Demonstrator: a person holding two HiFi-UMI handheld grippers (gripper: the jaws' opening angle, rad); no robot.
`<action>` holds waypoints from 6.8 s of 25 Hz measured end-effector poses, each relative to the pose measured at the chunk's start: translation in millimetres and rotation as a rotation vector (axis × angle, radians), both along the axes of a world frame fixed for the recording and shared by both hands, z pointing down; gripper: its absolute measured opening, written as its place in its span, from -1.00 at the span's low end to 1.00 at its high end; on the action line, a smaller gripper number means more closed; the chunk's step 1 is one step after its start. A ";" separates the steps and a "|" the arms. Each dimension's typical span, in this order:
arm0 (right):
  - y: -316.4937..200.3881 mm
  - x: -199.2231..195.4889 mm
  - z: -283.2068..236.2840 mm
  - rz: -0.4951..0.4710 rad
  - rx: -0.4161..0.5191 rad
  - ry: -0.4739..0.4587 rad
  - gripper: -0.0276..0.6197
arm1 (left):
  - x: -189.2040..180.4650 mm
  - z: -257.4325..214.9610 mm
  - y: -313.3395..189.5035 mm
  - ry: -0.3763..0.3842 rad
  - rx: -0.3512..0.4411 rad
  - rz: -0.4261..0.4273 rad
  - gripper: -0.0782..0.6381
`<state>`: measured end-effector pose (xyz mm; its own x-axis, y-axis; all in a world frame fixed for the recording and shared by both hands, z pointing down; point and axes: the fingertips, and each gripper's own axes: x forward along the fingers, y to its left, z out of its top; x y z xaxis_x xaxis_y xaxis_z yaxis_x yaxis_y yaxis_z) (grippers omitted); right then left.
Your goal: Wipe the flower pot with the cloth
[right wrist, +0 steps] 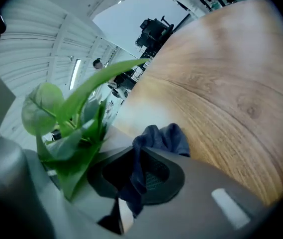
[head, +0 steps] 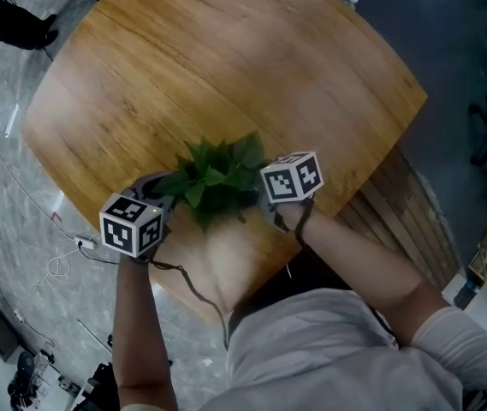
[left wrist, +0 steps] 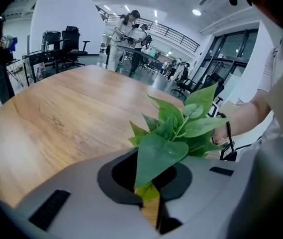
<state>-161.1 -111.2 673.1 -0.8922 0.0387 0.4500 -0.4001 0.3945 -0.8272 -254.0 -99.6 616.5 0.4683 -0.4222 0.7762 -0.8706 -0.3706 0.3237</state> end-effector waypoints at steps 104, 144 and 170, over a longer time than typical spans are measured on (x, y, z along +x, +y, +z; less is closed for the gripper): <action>52.0 15.5 -77.7 -0.218 0.314 0.021 -0.77 | 46.0 -69.6 70.1 0.205 0.182 -0.610 -0.75; 126.6 54.7 -501.1 -0.290 1.114 -0.384 -0.78 | 99.5 -449.5 168.2 -0.078 0.878 -0.658 -0.76; 118.2 54.8 -503.4 -0.238 1.108 -0.351 -0.78 | 97.4 -459.2 159.9 -0.086 0.887 -0.687 -0.76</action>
